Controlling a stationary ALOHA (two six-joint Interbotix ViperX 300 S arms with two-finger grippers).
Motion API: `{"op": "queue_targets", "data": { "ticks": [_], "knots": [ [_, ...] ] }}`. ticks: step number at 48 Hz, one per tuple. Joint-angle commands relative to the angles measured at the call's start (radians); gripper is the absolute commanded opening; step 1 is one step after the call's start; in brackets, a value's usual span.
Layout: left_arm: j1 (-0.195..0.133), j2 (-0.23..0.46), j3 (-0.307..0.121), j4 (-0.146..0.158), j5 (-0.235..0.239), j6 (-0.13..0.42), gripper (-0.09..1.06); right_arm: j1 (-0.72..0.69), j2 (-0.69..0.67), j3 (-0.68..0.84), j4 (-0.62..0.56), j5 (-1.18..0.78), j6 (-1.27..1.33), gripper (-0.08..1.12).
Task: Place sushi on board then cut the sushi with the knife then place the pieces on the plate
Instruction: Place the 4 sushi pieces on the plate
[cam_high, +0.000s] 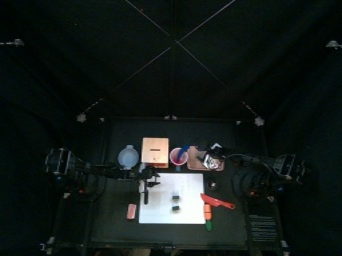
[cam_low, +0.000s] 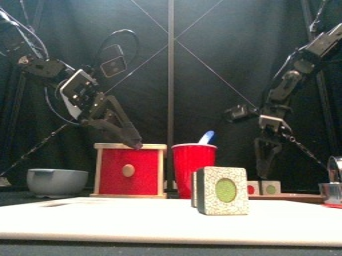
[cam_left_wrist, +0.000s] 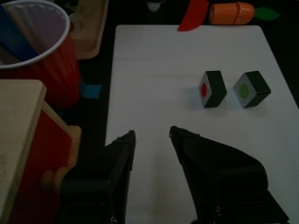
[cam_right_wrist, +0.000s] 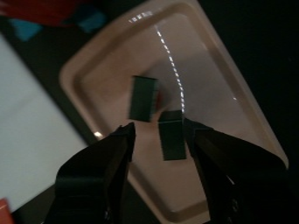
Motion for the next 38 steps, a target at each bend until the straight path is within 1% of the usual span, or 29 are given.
{"op": "queue_targets", "data": {
  "ticks": [1,4,8,13,17,27,38],
  "knots": [
    [0.005,-0.023,-0.018,0.002,-0.003,0.000,0.77,0.124,-0.054,-0.044,0.009,-0.006,0.000,0.83],
    [0.005,-0.028,-0.017,0.002,-0.003,0.000,0.77,0.230,-0.048,-0.069,0.009,-0.017,0.000,0.83],
    [0.003,-0.031,-0.017,0.002,-0.003,0.000,0.77,0.336,-0.014,-0.101,0.009,-0.048,0.002,0.83],
    [0.003,-0.031,-0.014,0.002,-0.003,0.000,0.77,0.448,0.038,-0.137,0.025,-0.107,0.002,0.83],
    [0.003,-0.031,-0.012,0.000,-0.003,-0.002,0.77,0.511,0.092,-0.173,0.040,-0.132,0.002,0.83],
    [0.003,-0.032,-0.011,-0.002,-0.003,-0.002,0.77,0.581,0.195,-0.262,0.052,-0.150,0.003,0.83],
    [0.003,-0.031,-0.009,0.002,-0.003,0.000,0.77,0.595,0.298,-0.313,0.055,-0.150,0.002,0.83]
  ]
}}
